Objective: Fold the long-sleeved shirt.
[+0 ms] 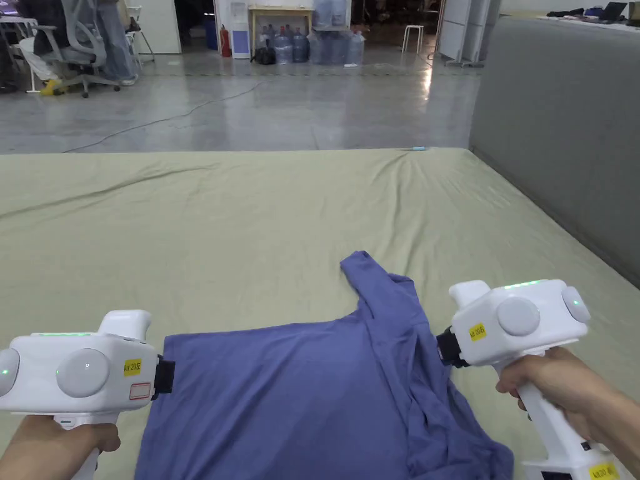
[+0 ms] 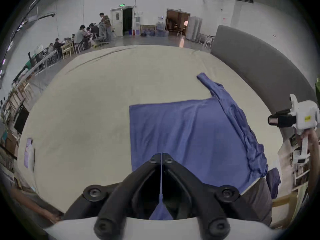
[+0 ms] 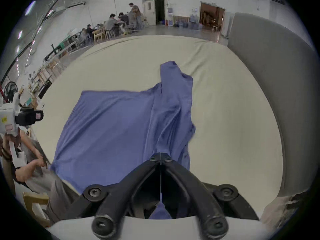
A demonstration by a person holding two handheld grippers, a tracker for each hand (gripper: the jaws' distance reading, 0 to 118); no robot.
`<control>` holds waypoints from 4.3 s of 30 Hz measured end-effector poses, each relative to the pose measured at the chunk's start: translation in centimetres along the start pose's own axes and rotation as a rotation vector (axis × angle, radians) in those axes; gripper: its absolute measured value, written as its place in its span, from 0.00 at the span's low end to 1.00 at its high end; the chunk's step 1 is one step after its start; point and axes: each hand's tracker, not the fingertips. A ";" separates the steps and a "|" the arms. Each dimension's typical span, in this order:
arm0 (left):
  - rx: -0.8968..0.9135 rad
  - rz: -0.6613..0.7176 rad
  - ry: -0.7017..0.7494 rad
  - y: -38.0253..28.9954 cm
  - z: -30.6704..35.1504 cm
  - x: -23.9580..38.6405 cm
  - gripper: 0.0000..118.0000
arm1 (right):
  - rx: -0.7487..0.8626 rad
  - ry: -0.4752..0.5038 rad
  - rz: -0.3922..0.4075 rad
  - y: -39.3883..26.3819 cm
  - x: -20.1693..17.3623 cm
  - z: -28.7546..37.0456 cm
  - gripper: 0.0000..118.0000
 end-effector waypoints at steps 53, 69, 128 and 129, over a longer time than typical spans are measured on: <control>-0.010 0.005 -0.143 -1.5 -1.6 2.2 0.00 | -0.055 -0.039 -0.004 -2.3 -3.8 -10.3 0.04; 0.017 0.046 -0.149 -5.4 2.8 2.0 0.00 | 0.070 -0.135 0.015 -5.7 -2.5 3.5 0.00; -0.210 0.176 0.047 10.0 -15.9 -5.1 0.00 | -0.275 -0.090 -0.164 12.2 5.6 -20.6 0.06; -0.206 0.178 0.045 10.0 -15.8 -5.2 0.00 | -0.269 -0.079 -0.165 12.2 5.6 -20.0 0.06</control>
